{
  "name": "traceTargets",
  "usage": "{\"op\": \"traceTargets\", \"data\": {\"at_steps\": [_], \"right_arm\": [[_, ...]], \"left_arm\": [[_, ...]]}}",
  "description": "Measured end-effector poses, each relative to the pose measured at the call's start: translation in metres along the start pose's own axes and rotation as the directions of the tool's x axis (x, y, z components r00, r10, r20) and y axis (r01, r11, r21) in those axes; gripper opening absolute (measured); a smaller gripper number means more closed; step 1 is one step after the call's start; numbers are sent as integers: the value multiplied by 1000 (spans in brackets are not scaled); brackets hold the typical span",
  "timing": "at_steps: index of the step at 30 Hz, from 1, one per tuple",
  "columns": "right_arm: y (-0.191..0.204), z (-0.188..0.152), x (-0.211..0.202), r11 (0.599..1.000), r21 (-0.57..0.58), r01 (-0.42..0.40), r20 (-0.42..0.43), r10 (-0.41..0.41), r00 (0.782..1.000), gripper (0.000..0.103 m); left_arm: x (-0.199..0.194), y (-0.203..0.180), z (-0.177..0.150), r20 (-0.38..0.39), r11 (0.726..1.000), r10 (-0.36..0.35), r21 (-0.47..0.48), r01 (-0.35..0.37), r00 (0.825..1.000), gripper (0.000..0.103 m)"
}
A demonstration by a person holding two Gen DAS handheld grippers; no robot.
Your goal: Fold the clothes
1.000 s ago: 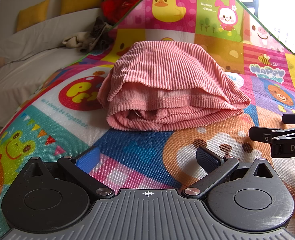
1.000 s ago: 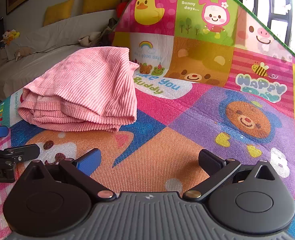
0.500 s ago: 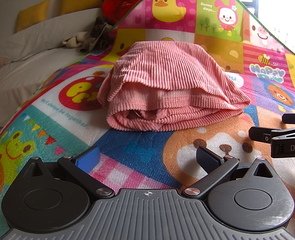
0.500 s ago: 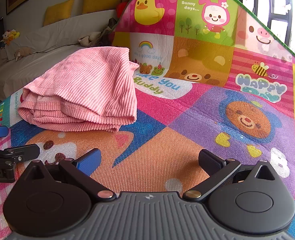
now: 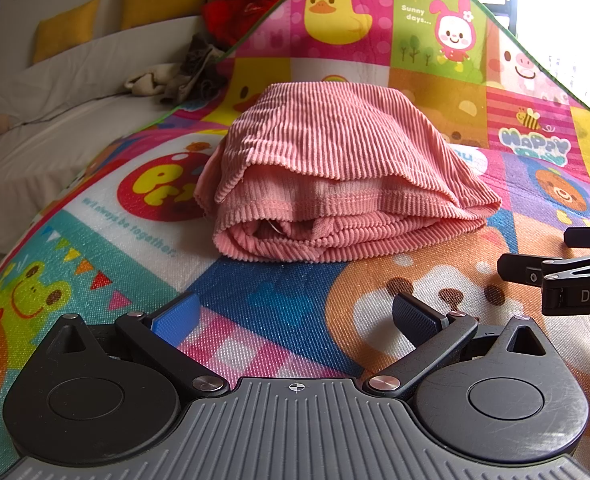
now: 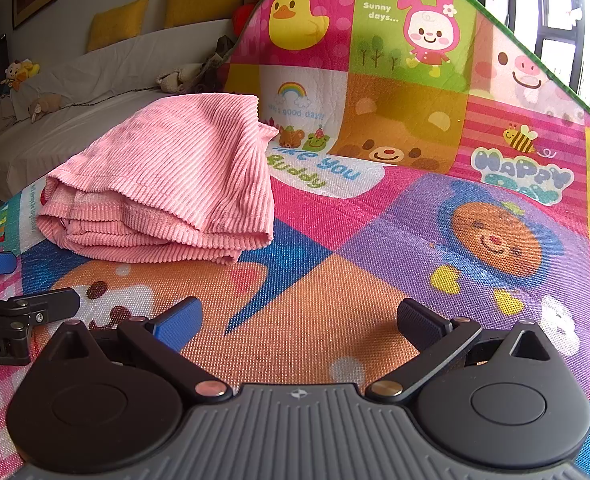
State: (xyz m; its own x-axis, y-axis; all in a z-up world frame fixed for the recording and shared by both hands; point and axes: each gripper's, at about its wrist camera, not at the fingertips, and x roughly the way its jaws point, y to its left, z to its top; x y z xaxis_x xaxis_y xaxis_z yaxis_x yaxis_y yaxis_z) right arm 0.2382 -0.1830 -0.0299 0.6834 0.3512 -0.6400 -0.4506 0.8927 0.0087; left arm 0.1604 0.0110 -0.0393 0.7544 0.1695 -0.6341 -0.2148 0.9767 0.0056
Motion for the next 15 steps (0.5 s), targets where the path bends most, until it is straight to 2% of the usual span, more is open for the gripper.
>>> {"op": "traceTargets", "data": {"at_steps": [12,15], "right_arm": [[0,0,0,1000,0,0,0,0,1000,103],[0,0,0,1000,0,1,0,-1,1000,103]], "left_arm": [[1,0,2,-1,1000,-3,12,3,1000,103],[3,2,5,-22,1000,-18,5,19,1000,103]]}}
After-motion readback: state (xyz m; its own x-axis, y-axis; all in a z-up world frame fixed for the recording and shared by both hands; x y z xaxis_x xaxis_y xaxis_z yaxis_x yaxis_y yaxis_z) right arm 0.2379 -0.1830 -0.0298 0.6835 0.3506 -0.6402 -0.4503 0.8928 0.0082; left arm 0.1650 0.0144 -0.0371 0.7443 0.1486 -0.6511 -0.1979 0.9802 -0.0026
